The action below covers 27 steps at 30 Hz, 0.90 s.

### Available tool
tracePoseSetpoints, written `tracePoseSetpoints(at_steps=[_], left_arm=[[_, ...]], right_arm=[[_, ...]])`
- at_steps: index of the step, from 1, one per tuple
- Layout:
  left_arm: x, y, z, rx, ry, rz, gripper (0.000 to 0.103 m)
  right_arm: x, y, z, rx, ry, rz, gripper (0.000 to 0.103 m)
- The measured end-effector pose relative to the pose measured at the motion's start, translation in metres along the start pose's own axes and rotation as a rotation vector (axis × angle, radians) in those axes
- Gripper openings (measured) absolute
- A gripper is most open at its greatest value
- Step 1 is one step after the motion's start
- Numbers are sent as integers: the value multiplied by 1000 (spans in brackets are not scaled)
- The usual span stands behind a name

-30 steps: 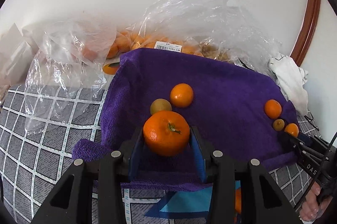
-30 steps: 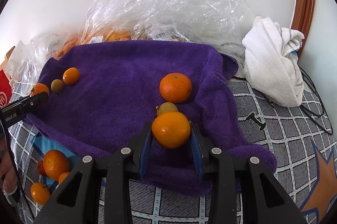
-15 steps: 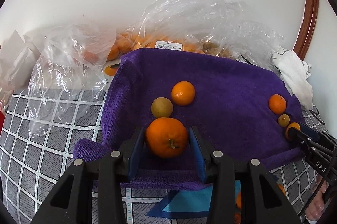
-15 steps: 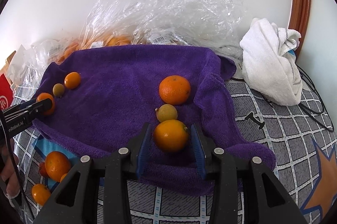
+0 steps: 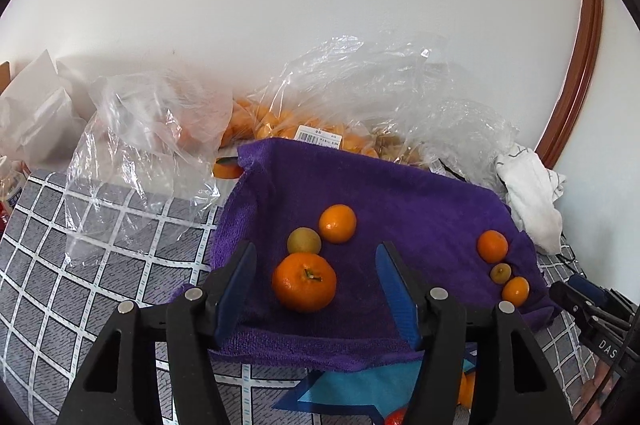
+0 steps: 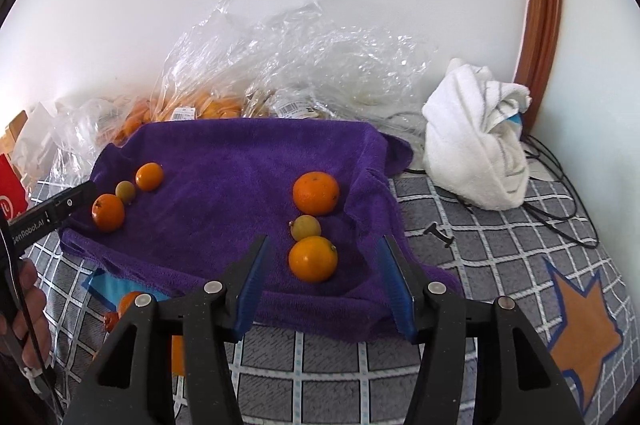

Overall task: Organize fruits
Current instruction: 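Open both tools to set the oranges down on the purple towel, then move both open tools back toward the fruit on the blue star mat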

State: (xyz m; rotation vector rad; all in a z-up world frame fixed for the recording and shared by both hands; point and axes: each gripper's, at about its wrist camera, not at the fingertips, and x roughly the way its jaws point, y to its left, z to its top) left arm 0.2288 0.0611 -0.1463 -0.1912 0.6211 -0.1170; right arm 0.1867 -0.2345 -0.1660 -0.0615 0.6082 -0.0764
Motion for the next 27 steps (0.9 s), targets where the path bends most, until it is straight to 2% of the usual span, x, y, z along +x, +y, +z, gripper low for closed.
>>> tracePoseSetpoints(at_steps=[3, 4, 6, 8, 11, 15, 21, 24, 27], left_arm=[[-11, -1, 3, 5, -24, 0, 60], [-14, -1, 5, 5, -26, -9, 60], [-21, -1, 10, 15, -27, -22, 60], [-30, 2, 12, 19, -27, 18, 60], [-41, 14, 7, 12, 2, 30, 60], [-51, 38, -10, -11, 67, 43, 60], [-62, 63, -43, -15, 109, 74, 60], [-59, 71, -60, 3, 133, 112, 60], [-59, 81, -72, -25, 127, 106, 60]], right_arm=[[-11, 4, -7, 9, 7, 26, 54], [-15, 7, -8, -10, 2, 16, 54], [-24, 15, -9, -46, -11, -59, 54], [-31, 20, -9, -63, -13, -65, 54], [-38, 30, -13, -70, 17, -17, 54], [-39, 51, -34, -79, 47, 105, 54], [-25, 83, -63, -160, 89, 141, 50], [-14, 91, -69, -179, 102, 154, 50], [2, 94, -69, -183, 127, 144, 46]])
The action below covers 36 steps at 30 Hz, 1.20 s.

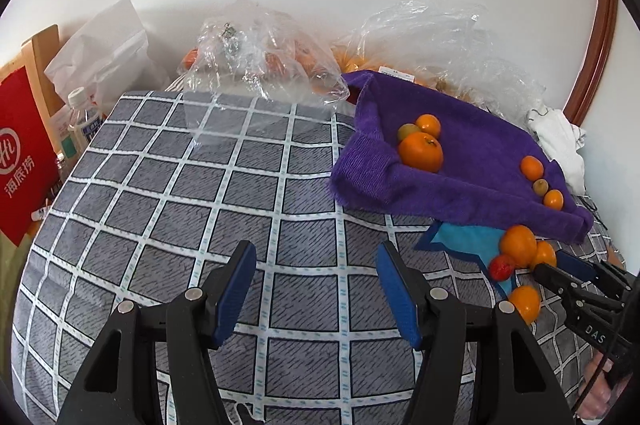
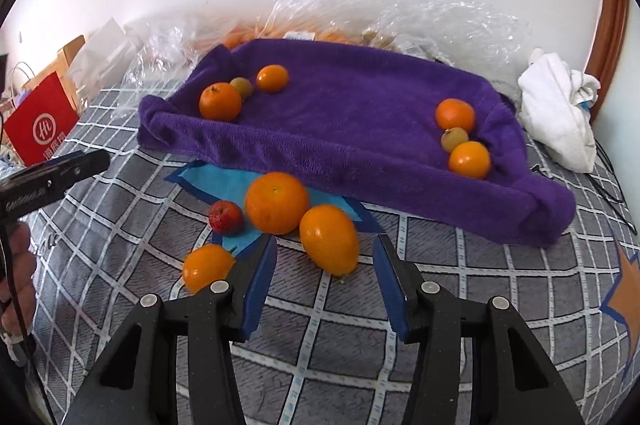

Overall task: Organize fruits
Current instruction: 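Move both open tools back toward the fruit on the blue star mat, then grasp the oval yellow-orange fruit with the right tool while the left tool grasps an orange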

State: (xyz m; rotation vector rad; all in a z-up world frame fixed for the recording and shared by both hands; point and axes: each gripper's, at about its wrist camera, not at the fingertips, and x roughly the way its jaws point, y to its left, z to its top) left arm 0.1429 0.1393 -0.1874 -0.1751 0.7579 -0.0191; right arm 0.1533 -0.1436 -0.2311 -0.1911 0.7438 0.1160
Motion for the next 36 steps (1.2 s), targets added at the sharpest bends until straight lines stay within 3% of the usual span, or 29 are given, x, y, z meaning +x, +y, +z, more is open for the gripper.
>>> tracePoseSetpoints(at_steps=[7, 11, 16, 21, 27, 31, 36], left_arm=[[3, 8, -5, -39, 10, -13, 60], [5, 13, -6, -70, 19, -35, 59], [4, 4, -7, -24, 16, -55, 59], [4, 2, -6, -15, 21, -66, 59], [5, 4, -6, -28, 32, -54, 58], [-4, -14, -11, 25, 22, -44, 58], [-23, -67, -23, 146, 24, -132, 58]], right_arm=[[18, -5, 5, 18, 37, 20, 34], [18, -8, 2, 27, 24, 31, 33], [9, -19, -2, 42, 22, 29, 33], [-4, -47, -16, 43, 13, -28, 33], [-11, -98, -30, 162, 25, -50, 33], [-14, -111, -35, 160, 24, -102, 33], [-22, -115, -43, 129, 17, -127, 33]])
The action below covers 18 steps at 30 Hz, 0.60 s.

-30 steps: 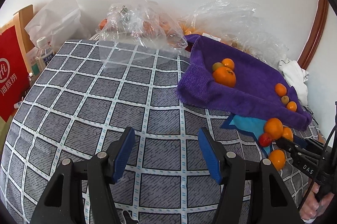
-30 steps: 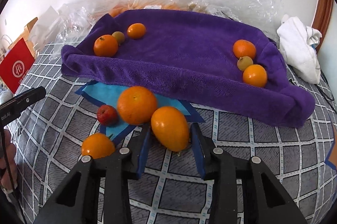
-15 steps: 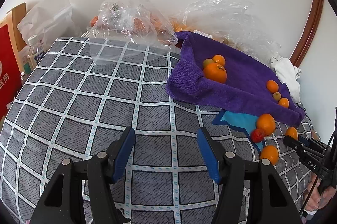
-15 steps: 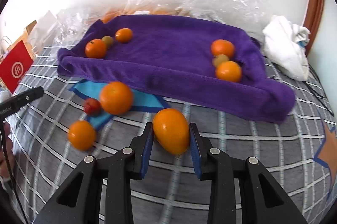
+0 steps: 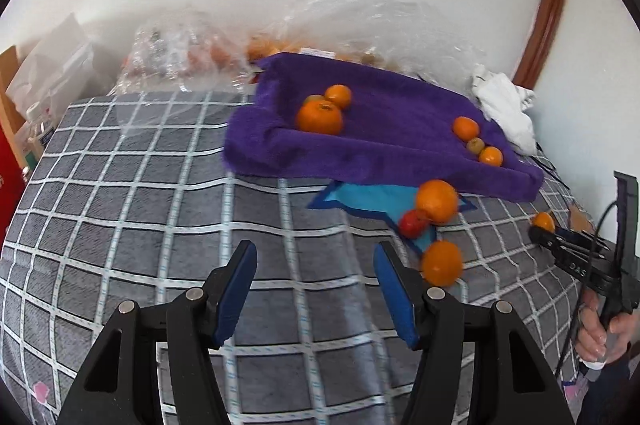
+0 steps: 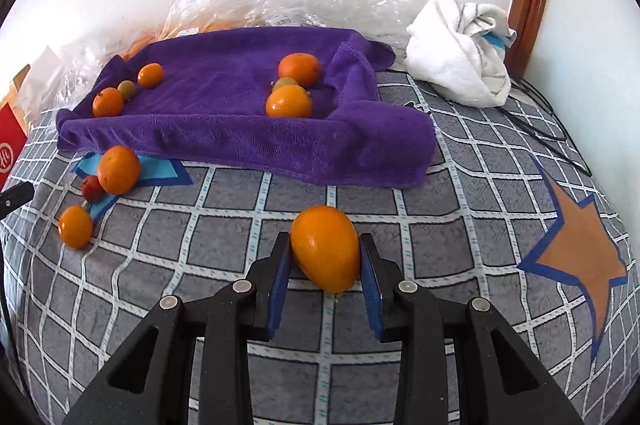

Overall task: Organize fruits
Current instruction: 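Grasp the oval yellow-orange fruit with the right tool while the left tool grasps an orange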

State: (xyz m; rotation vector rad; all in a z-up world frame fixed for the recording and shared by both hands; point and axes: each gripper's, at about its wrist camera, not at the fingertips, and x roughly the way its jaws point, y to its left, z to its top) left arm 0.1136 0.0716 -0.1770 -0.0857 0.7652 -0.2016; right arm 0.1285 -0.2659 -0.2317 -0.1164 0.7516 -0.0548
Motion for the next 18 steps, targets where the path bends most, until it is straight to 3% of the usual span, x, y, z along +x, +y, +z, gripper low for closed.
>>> tracePoseSetpoints(at_steps=[3, 9, 14, 18], left_arm=[[4, -28, -1, 37, 12, -34, 58], [20, -55, -1, 19, 56, -89, 58], [36, -62, -4, -2, 99, -88, 47], [44, -66, -7, -1, 118, -77, 30]], right_arm=[[-3, -6, -5, 16, 3, 5, 33], [-7, -13, -10, 53, -5, 42, 33], [-8, -12, -11, 53, -8, 49, 33], [-9, -10, -13, 37, -14, 47, 33]])
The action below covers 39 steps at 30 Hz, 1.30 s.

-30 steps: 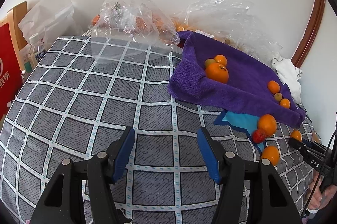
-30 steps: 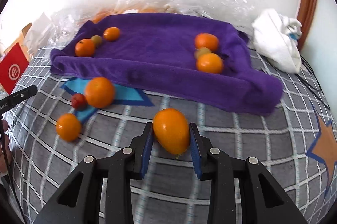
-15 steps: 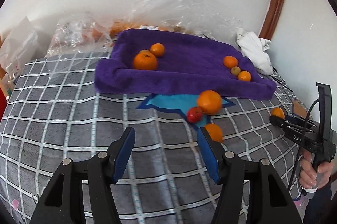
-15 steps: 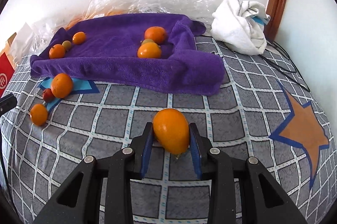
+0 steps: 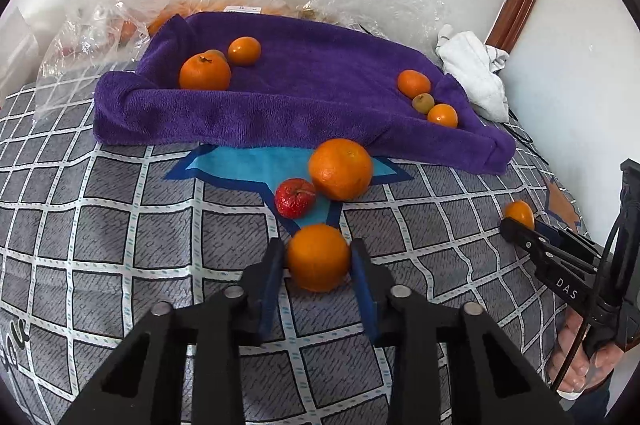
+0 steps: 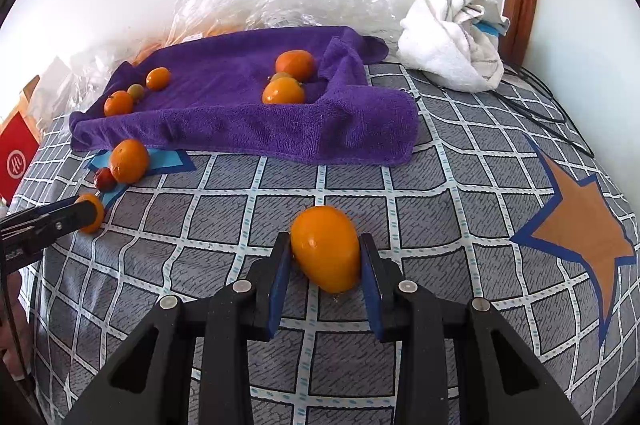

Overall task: Organize fruits
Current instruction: 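Grasp the oval yellow-orange fruit with the right tool while the left tool grasps an orange, then carry both held fruits over the purple towel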

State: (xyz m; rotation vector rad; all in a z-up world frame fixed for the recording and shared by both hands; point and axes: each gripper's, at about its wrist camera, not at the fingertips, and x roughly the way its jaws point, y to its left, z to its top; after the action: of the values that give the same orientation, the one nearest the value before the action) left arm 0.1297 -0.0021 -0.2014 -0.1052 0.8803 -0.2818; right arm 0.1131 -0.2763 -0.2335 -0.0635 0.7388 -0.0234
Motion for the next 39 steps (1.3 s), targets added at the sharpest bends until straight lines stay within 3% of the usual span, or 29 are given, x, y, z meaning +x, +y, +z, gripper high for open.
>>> tracePoseSetpoints(at_steps=[11, 22, 32, 39], left_arm=[[-28, 17, -1, 6, -79, 90, 29], [-53, 52, 9, -46, -123, 147, 29], [-60, 74, 43, -129, -147, 137, 29], [-60, 83, 65, -133, -172, 150, 29]], right_arm=[[-3, -20, -1, 110, -9, 66, 33], [-14, -18, 3, 114, -12, 51, 33], [-28, 10, 45, 40, -64, 69, 33], [-10, 37, 82, 0, -69, 98, 33]])
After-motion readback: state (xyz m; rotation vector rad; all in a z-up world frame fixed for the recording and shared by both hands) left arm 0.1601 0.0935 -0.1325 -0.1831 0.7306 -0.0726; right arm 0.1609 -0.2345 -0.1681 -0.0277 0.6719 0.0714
